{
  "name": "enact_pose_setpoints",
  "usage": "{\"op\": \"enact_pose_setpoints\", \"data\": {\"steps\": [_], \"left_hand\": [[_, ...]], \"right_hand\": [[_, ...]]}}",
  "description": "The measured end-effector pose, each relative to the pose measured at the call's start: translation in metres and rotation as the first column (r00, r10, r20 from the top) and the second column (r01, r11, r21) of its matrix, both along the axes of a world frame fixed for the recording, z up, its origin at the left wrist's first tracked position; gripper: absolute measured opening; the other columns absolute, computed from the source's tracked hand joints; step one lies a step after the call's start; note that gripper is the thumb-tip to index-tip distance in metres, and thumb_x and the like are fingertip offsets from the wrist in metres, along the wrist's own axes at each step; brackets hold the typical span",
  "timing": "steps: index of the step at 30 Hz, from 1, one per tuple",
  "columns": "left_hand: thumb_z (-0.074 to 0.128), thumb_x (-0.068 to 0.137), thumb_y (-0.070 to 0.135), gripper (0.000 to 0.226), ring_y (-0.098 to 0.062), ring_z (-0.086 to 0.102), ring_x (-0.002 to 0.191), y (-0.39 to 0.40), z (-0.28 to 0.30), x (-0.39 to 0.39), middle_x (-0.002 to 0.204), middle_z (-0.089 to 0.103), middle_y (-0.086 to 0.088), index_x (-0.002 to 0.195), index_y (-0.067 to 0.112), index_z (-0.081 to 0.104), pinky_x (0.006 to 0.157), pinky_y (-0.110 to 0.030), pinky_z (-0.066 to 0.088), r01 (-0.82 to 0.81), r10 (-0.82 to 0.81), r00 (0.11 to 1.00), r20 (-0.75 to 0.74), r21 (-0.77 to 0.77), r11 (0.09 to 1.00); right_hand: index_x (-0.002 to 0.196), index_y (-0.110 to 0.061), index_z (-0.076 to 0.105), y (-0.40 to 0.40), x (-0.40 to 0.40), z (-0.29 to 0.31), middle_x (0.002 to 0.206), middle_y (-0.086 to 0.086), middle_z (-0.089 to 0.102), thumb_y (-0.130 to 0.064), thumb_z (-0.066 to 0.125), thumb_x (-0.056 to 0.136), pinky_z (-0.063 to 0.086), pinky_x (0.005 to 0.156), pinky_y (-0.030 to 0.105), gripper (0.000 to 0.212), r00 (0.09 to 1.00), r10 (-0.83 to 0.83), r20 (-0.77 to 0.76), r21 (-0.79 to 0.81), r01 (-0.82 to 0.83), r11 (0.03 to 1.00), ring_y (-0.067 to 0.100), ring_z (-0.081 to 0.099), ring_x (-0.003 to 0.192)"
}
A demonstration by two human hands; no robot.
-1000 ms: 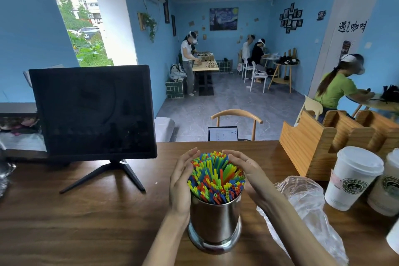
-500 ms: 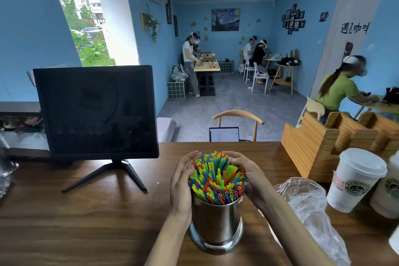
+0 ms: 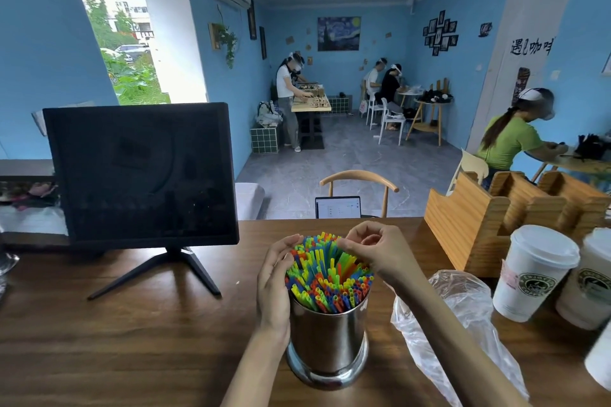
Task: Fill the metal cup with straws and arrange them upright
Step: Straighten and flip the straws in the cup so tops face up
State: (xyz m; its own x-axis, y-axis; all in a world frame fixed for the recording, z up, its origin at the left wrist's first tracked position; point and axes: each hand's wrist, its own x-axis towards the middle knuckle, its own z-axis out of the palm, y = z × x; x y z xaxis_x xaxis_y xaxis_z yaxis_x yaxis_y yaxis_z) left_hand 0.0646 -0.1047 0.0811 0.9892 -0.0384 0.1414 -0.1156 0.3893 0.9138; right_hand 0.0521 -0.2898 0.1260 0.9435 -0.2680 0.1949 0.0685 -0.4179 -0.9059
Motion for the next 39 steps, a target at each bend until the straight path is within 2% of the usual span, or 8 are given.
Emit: {"op": "enact_pose_setpoints", "data": {"steps": [5, 10, 16, 19, 23, 27, 34, 39], "left_hand": [[0.049, 0.101, 0.006, 0.024, -0.016, 0.071, 0.103, 0.001, 0.002, -0.002, 0.114, 0.072, -0.003, 0.115, 0.014, 0.067, 0.076, -0.026, 0.059, 0.016, -0.017, 1.000, -0.010, -0.023, 1.000], [0.050, 0.101, 0.008, 0.023, -0.019, 0.069, 0.106, 0.003, 0.001, -0.002, 0.115, 0.072, -0.004, 0.115, 0.015, 0.067, 0.082, -0.031, 0.058, 0.011, -0.011, 1.000, -0.002, -0.006, 1.000], [0.047, 0.102, 0.004, 0.024, -0.018, 0.072, 0.096, 0.001, 0.003, -0.003, 0.109, 0.074, -0.006, 0.114, 0.011, 0.066, 0.072, -0.027, 0.059, 0.035, -0.036, 0.999, -0.013, -0.063, 0.997], [0.047, 0.102, 0.004, 0.023, -0.021, 0.072, 0.098, -0.001, 0.003, -0.002, 0.111, 0.073, -0.011, 0.114, 0.010, 0.066, 0.074, -0.027, 0.059, 0.029, -0.031, 0.999, -0.023, -0.093, 0.995], [0.048, 0.101, 0.004, 0.024, -0.024, 0.070, 0.103, 0.001, 0.001, -0.002, 0.114, 0.072, -0.012, 0.115, 0.010, 0.066, 0.078, -0.031, 0.059, 0.019, -0.022, 0.999, -0.024, -0.089, 0.996], [0.049, 0.102, 0.006, 0.023, -0.026, 0.069, 0.108, 0.002, -0.001, -0.001, 0.117, 0.070, -0.011, 0.115, 0.013, 0.067, 0.082, -0.033, 0.058, 0.019, -0.019, 1.000, -0.015, -0.047, 0.999], [0.049, 0.103, 0.008, 0.023, -0.023, 0.070, 0.105, 0.004, 0.002, -0.004, 0.114, 0.072, -0.009, 0.117, 0.012, 0.066, 0.079, -0.030, 0.059, 0.029, -0.029, 0.999, -0.024, -0.017, 0.999], [0.048, 0.102, 0.005, 0.023, -0.015, 0.071, 0.100, 0.006, 0.008, -0.005, 0.110, 0.073, -0.005, 0.117, 0.010, 0.065, 0.073, -0.023, 0.058, 0.041, -0.041, 0.999, -0.010, -0.006, 0.999]], "right_hand": [[0.081, -0.024, 0.078, 0.012, 0.001, 0.009, 0.092, -0.012, 0.064, -0.049, 0.075, 0.084, 0.053, 0.078, 0.029, 0.026, 0.999, -0.008, 0.040, -0.265, 0.019, 0.964, 0.011, 0.060, 0.095], [0.104, -0.031, 0.078, 0.019, -0.017, 0.009, 0.105, -0.021, 0.058, -0.071, 0.025, 0.094, 0.031, 0.094, 0.034, 0.067, 0.997, 0.055, 0.054, -0.610, -0.011, 0.792, 0.007, 0.047, 0.110], [0.151, -0.043, 0.039, 0.023, -0.035, 0.015, 0.146, -0.022, 0.036, -0.071, -0.001, 0.085, 0.016, 0.107, 0.034, 0.082, 0.979, 0.192, -0.071, -0.802, -0.170, 0.573, 0.009, 0.021, 0.139], [0.152, -0.048, 0.033, 0.028, -0.041, 0.016, 0.149, -0.023, 0.027, -0.069, 0.004, 0.089, 0.012, 0.110, 0.035, 0.073, 0.966, 0.250, -0.069, -0.798, -0.204, 0.568, 0.010, 0.012, 0.141], [0.146, -0.047, 0.046, 0.028, -0.044, 0.015, 0.128, -0.023, 0.051, -0.064, 0.019, 0.097, 0.024, 0.105, 0.036, 0.059, 0.952, 0.302, -0.039, -0.752, -0.227, 0.619, 0.008, 0.034, 0.126], [0.123, -0.050, 0.065, 0.020, -0.037, 0.021, 0.111, -0.014, 0.055, -0.042, 0.059, 0.098, 0.031, 0.100, 0.029, 0.027, 0.975, 0.220, -0.023, -0.570, -0.194, 0.798, 0.010, 0.040, 0.111], [0.084, -0.035, 0.077, 0.023, -0.025, 0.024, 0.085, -0.016, 0.071, -0.040, 0.080, 0.082, 0.050, 0.077, 0.015, 0.006, 0.977, 0.214, 0.007, -0.383, -0.194, 0.903, -0.008, 0.061, 0.092], [0.078, -0.029, 0.076, 0.022, -0.016, 0.021, 0.086, -0.013, 0.071, -0.048, 0.083, 0.077, 0.055, 0.076, 0.025, 0.020, 0.987, 0.160, 0.029, -0.350, -0.140, 0.926, 0.001, 0.064, 0.087]]}}
